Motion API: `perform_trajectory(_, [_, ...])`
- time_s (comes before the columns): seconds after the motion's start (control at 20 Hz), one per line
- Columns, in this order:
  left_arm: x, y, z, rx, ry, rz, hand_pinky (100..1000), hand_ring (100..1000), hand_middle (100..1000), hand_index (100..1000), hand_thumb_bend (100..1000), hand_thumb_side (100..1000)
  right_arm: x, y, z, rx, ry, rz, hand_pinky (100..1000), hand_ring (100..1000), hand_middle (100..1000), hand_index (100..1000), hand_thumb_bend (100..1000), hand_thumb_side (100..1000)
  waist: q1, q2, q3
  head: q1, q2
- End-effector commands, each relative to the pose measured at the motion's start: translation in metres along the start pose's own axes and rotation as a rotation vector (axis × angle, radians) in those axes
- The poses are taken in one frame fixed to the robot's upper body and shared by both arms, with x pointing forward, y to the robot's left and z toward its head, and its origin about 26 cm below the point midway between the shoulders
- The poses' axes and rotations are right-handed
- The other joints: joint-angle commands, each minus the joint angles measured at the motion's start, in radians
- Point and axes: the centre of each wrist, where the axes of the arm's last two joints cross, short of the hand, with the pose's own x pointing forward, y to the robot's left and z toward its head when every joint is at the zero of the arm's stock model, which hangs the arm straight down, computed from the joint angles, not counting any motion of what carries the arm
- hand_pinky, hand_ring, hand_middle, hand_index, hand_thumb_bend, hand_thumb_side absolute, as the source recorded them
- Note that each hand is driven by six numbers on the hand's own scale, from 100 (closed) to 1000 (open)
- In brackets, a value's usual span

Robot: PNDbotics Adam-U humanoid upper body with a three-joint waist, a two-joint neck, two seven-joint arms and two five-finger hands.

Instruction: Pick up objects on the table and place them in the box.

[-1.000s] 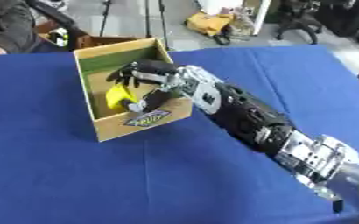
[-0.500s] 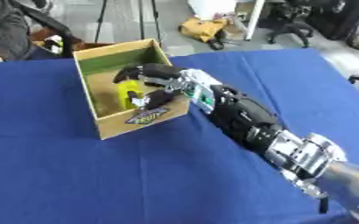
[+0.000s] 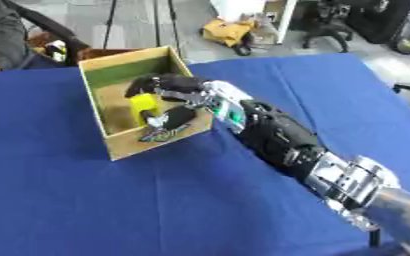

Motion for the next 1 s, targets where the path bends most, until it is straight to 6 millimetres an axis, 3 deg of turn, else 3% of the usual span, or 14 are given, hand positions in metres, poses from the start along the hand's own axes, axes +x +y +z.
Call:
perform_trajectory(0.05, [0.005, 0.006, 0.001, 0.007, -0.011, -0.023, 453, 739, 407, 584, 294, 840, 0.02, -0.038, -0.004, -0.085, -0.07, -0.006, 852, 1000, 912, 936, 100, 630, 0.006, -0.021, -0.008, 0.007, -0.006])
perform_trajectory(0.3, [0.002, 0.009, 0.007, 0.036, 0.007, -0.032, 452, 739, 407, 583, 296, 841, 0.057, -0.063, -0.006, -0.134, -0.178, -0.116, 854, 1000, 915, 934, 100, 640, 0.01, -0.027, -0.041, 0.028, -0.001])
perform_trajectory(1.0, [-0.006, 0.018, 0.023, 0.136, 0.057, -0.061, 451, 739, 409, 585, 298, 843, 0.149, -0.092, 0.02, -0.12, -0.461, -0.341, 847, 1000, 904, 930, 100, 669, 0.021, -0.043, -0.167, 0.11, 0.016])
